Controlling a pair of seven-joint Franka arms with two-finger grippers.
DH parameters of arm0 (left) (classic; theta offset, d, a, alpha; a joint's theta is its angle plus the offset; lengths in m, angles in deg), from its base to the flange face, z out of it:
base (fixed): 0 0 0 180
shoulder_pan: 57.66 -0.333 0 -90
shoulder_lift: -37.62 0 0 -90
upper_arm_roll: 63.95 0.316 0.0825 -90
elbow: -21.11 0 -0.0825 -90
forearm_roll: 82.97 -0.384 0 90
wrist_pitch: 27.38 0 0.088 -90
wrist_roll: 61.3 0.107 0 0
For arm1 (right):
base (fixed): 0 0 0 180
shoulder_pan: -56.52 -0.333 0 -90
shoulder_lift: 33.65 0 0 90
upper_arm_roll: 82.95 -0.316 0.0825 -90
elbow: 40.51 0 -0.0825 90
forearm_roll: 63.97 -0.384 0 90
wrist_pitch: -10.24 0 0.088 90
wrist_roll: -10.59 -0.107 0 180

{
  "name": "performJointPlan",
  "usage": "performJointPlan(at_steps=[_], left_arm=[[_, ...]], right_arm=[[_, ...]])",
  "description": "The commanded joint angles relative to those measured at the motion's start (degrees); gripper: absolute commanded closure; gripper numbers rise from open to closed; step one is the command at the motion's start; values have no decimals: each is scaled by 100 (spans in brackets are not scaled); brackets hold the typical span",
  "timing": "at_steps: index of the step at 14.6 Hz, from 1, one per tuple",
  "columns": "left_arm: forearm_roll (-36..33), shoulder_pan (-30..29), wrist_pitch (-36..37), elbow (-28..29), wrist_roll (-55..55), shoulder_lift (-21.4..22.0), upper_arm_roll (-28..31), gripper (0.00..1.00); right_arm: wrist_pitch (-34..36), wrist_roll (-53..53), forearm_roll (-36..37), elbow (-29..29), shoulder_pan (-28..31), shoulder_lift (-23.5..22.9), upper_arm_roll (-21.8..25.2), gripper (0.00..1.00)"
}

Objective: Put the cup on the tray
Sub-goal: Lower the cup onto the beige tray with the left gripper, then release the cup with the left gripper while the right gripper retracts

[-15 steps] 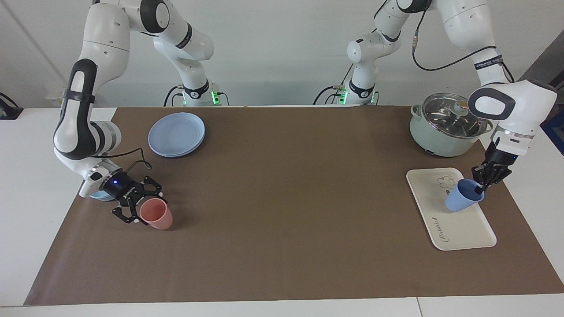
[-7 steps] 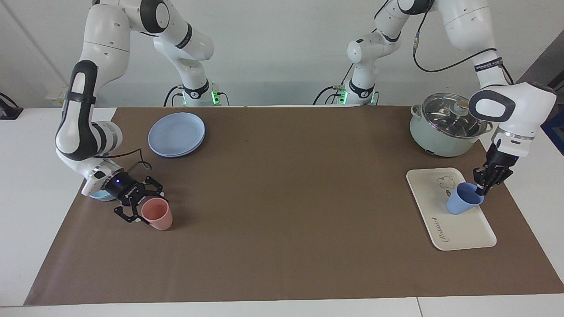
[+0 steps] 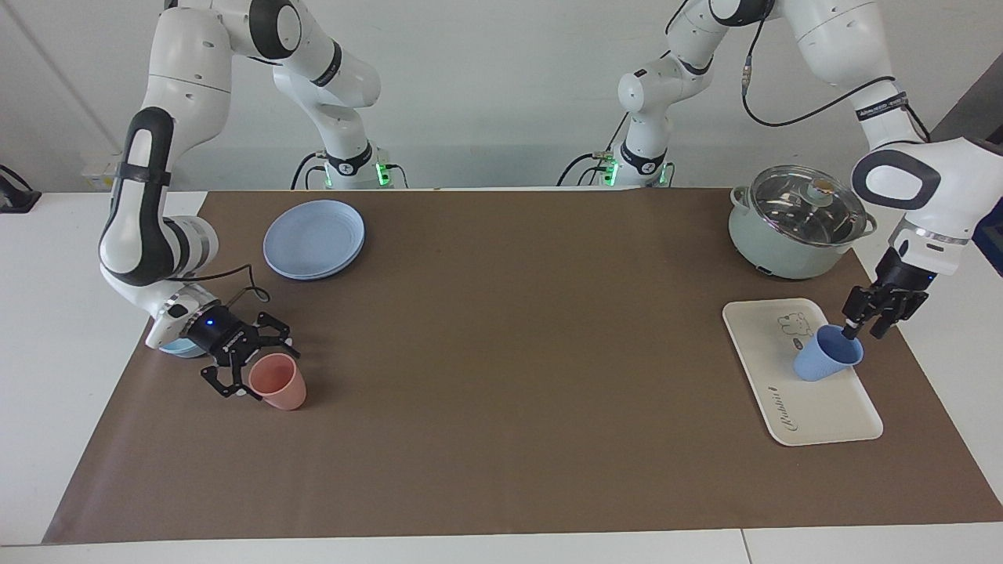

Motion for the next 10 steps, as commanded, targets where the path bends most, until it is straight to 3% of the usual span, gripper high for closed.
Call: performJointPlan(at_steps=[1,5,8,10], left_arm=[[-370,-62,1433,-817,-108,18,93,32],[-1626,402,3148,-1968,-951,27,67,32],[-2137,1157,3774,-2181,-1496,114,111,32],[-2515,1624,3995,-2208,-1848,351,84,32]], right_arm=[[252,36,-153,-73,117,92,-85,0],[570,-411,-119,-91,249,434,-67,0],[492,-877,170,-82,205,837,-50,0],[465,-1726,766,-30,170,1250,-41,0]])
